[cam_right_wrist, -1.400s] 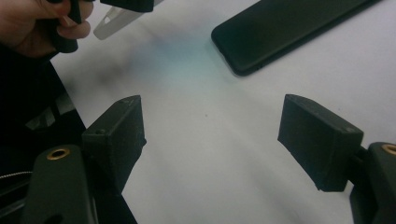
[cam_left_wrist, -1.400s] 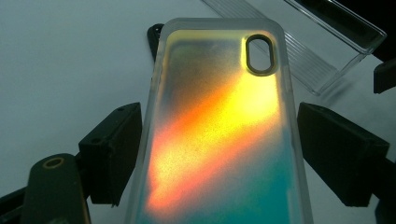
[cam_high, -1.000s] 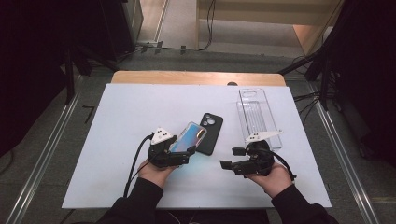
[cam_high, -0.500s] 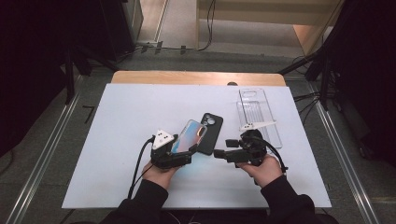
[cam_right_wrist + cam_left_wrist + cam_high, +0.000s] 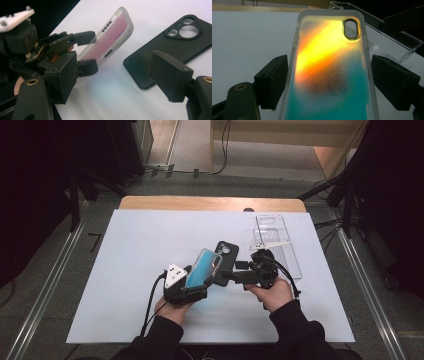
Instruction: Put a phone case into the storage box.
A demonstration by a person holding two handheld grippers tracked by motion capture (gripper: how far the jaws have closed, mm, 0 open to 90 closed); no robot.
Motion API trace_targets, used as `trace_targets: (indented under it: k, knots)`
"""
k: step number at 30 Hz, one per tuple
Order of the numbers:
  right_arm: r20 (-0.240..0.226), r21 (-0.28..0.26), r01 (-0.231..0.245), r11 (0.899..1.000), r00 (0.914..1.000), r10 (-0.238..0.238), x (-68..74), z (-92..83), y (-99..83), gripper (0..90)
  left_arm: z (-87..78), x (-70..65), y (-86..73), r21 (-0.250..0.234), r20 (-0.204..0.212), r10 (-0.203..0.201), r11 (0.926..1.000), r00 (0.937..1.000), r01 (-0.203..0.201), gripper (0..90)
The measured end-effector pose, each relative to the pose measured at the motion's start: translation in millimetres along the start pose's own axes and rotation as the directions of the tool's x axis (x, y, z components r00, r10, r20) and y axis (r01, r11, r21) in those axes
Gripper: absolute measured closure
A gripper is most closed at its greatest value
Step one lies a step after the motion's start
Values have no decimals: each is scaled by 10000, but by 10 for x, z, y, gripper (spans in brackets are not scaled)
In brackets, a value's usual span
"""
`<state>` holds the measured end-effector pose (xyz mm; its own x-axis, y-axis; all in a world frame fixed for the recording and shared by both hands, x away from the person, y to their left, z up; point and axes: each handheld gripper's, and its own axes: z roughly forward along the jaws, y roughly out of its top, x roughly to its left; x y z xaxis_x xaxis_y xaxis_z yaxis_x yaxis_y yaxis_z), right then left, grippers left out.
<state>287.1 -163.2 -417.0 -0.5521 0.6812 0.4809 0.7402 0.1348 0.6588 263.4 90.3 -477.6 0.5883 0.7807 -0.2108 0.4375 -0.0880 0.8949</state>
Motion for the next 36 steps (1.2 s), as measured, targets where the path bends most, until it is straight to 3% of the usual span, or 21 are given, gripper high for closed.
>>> trace_targets:
  k: [2, 6, 16, 23, 30, 36]
  knots:
    - [-1, -11, -40, 10000, 10000, 40, 0, 18, 23, 217, 0, -12, -4, -25, 38, 21, 10000, 10000, -21, 173]
    - [-13, -41, -165, 9999, 9999, 165, -5, 53, 62, 221, -23, -15, 3, -239, 243, -368, 9990, 9990, 374, 174]
    - [-161, -106, -394, 9992, 9991, 392, -13, 155, 153, 240, -36, -63, -21, -335, -17, -146, 9993, 9999, 145, 173]
    - [-221, -3, -826, 9966, 9963, 825, -68, 258, 193, 260, -31, -98, -50, -438, 158, -126, 9990, 9998, 133, 173]
    - [-514, 411, -1456, 9885, 9877, 1477, -133, 344, 213, 331, -31, -127, -51, -489, 451, -293, 9983, 9986, 315, 173]
    - [-722, 683, -2005, 9773, 9760, 2053, -155, 394, 233, 497, -34, -126, -43, -352, 579, -531, 9979, 9969, 552, 174]
